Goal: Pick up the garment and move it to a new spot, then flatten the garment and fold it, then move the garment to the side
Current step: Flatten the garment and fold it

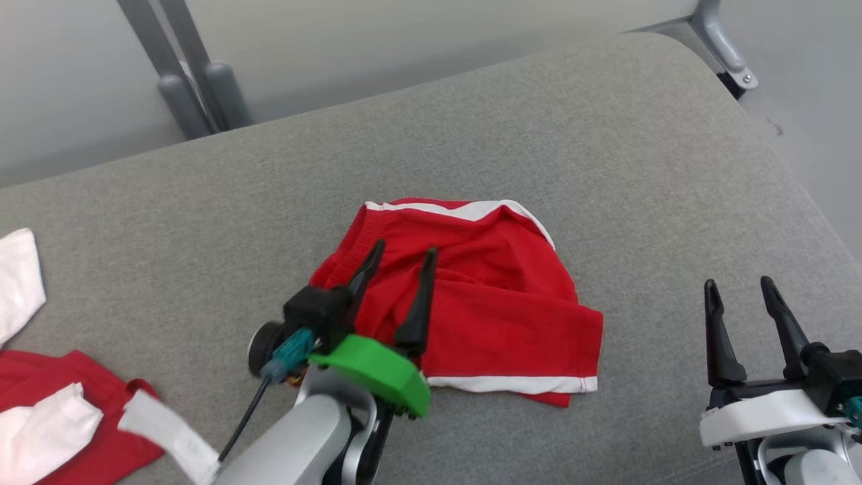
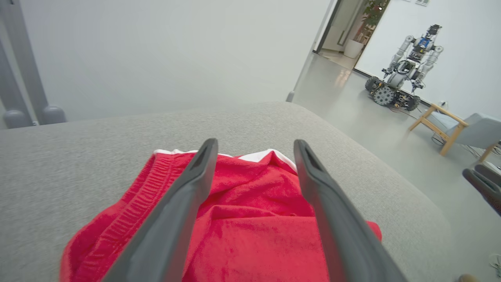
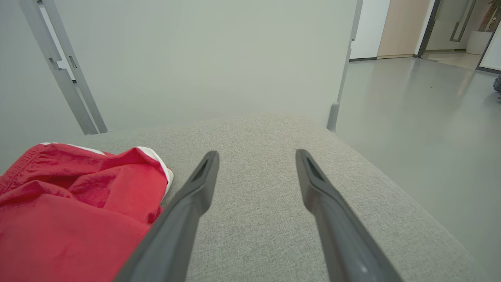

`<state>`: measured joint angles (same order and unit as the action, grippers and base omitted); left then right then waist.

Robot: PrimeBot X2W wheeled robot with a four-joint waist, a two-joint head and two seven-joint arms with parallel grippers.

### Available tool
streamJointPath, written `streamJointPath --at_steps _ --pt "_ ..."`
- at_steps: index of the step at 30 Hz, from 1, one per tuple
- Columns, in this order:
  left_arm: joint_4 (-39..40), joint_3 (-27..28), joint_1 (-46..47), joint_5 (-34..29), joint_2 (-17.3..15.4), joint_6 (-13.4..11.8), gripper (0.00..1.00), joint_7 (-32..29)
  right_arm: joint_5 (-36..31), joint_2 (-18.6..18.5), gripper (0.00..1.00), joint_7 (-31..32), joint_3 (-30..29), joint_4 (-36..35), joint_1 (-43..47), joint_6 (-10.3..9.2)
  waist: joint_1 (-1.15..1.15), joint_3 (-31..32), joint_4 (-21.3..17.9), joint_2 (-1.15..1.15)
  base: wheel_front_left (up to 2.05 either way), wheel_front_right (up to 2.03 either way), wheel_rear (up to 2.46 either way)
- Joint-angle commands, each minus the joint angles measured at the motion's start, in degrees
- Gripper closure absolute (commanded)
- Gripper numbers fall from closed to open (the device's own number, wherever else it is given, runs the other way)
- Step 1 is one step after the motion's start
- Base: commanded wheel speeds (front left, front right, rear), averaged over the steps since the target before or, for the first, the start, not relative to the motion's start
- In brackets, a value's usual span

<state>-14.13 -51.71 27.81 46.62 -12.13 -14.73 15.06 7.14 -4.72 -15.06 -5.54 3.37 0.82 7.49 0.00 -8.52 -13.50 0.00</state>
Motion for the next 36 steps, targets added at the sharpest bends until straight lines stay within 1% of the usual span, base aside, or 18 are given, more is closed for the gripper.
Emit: streamJointPath --at_steps 1,3,4,6,7,9,12,16,19,20,22,24,27,32,36 --pt "2.7 2.7 -5.1 -2.4 -0.9 -1.2 0.00 0.0 -0.5 -0.8 0.00 -0.2 -0.1 -1.0 1.3 0.00 0.00 3.9 4.3 0.00 0.00 0.00 0.00" --pt "6.9 9.0 -10.0 -6.7 -2.5 -2.8 0.00 0.1 -0.9 -2.0 0.00 -0.2 -0.2 -2.1 2.4 0.00 0.00 4.9 6.4 0.00 0.00 0.00 0.00" --pt "8.2 11.1 -12.3 -8.7 -3.2 -3.3 0.00 0.1 -0.9 -2.3 0.00 -0.2 -0.4 -2.4 2.9 0.00 0.00 5.4 7.3 0.00 0.00 0.00 0.00" --pt "10.5 16.3 -17.9 -12.8 -3.6 -4.7 0.00 0.1 -0.9 -3.2 0.00 -0.2 -0.3 -2.7 3.9 0.00 0.00 6.1 9.2 0.00 0.00 0.00 0.00" --pt "11.4 18.7 -20.6 -14.5 -3.6 -4.6 0.00 0.1 -0.8 -3.6 0.00 -0.2 -0.4 -2.8 4.3 -0.01 0.00 6.5 10.2 0.00 0.00 0.00 0.00" --pt "12.9 23.9 -24.6 -16.7 -3.0 -3.6 0.00 0.1 -0.7 -3.9 0.00 -0.2 -0.5 -2.9 5.2 0.00 0.00 7.1 12.2 0.00 0.00 0.00 0.00" --pt "12.7 29.8 -30.2 -18.5 -2.2 0.6 0.00 0.1 -0.5 -3.7 0.00 -0.2 -0.4 -2.4 6.1 0.00 0.00 7.8 14.3 0.00 0.00 0.00 0.00" --pt "11.8 34.5 -35.4 -22.4 -1.0 10.0 0.00 0.1 -0.5 -2.7 0.00 -0.2 -0.3 -1.2 7.5 -0.01 0.00 8.7 16.4 0.00 0.00 0.00 0.00" --pt "12.3 38.2 -38.5 -25.1 0.6 16.0 0.00 0.1 -0.9 -1.7 0.00 -0.2 0.4 -1.0 8.6 0.00 0.00 9.0 17.1 0.00 0.00 0.00 0.00" --pt "12.5 39.4 -39.2 -26.1 1.0 17.2 0.00 0.1 -1.1 -1.4 0.00 -0.2 0.7 -0.8 9.0 0.00 0.00 9.0 17.2 0.00 0.00 0.00 0.00" --pt "13.1 42.3 -40.4 -27.6 2.7 19.5 0.00 0.1 -1.2 -0.6 0.00 -0.2 0.9 -0.8 9.8 0.00 0.00 9.0 17.5 0.00 0.00 0.00 0.00" --pt "13.2 44.3 -40.9 -28.6 3.8 20.7 0.00 0.1 -1.4 -0.1 0.00 -0.2 0.9 -0.9 10.4 -0.01 0.00 8.9 17.6 0.00 0.00 0.00 0.00" --pt "13.5 45.7 -40.8 -29.8 5.0 21.8 0.00 0.1 -1.5 0.3 0.00 -0.2 0.9 -0.9 10.5 0.00 0.00 8.8 17.3 0.00 0.00 0.00 0.00" --pt "13.7 45.0 -39.8 -30.5 5.7 22.2 0.00 0.1 -1.6 0.6 0.00 -0.2 0.8 -0.7 9.9 0.00 0.00 8.7 16.2 0.00 0.00 0.00 0.00" --pt "13.9 44.5 -39.4 -30.0 5.0 22.2 0.00 0.1 -1.8 0.3 0.00 -0.2 0.9 -0.6 9.3 0.00 0.00 8.4 15.4 0.00 0.00 0.00 0.00"
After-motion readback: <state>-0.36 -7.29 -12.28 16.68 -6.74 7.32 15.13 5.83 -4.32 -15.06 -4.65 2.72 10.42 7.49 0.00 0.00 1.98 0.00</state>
